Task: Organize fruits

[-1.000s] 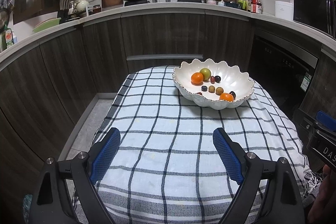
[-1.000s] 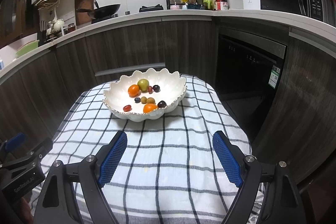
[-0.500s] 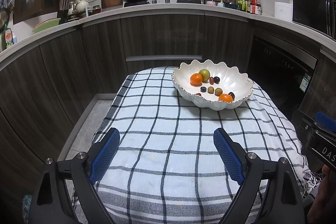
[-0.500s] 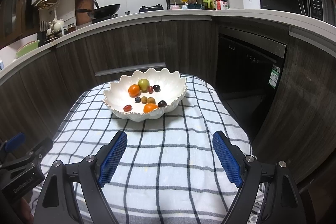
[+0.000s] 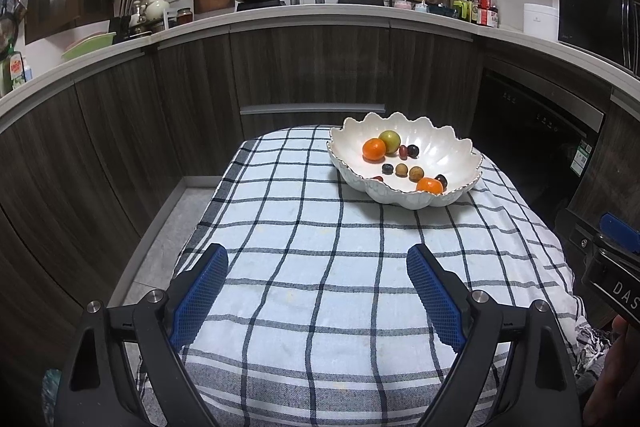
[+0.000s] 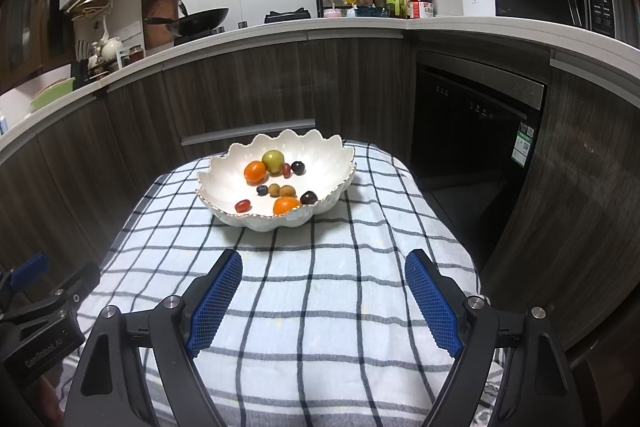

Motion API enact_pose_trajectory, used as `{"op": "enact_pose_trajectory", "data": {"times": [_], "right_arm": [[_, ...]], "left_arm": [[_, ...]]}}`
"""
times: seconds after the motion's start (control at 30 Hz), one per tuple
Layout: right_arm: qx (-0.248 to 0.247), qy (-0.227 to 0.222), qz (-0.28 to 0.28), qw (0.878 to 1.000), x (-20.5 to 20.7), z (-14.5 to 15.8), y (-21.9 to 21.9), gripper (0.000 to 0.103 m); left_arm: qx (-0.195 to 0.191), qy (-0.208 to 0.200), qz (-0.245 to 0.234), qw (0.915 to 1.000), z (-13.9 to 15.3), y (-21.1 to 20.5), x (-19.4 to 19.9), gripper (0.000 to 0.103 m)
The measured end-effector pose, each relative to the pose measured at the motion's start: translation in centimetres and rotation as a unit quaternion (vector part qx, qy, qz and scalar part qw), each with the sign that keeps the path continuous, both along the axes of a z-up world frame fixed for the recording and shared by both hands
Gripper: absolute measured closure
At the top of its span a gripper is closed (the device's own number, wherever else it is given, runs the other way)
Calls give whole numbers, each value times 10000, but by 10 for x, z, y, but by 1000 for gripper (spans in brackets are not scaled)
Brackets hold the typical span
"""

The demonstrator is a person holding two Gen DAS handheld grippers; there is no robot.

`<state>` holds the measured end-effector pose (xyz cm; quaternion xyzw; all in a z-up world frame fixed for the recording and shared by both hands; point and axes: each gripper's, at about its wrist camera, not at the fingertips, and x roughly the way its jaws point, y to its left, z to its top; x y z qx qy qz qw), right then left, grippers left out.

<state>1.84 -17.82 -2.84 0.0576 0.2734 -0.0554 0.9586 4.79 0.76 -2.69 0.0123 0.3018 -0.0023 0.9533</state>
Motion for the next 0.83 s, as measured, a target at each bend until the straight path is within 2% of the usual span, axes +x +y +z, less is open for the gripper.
{"op": "enact_pose_trajectory", "data": {"times": [0.83], "right_arm": [[13,28,24,10000,1,-1,3,19]], "left_arm": [[-142,67,35,9999,0,3,2,1]]}}
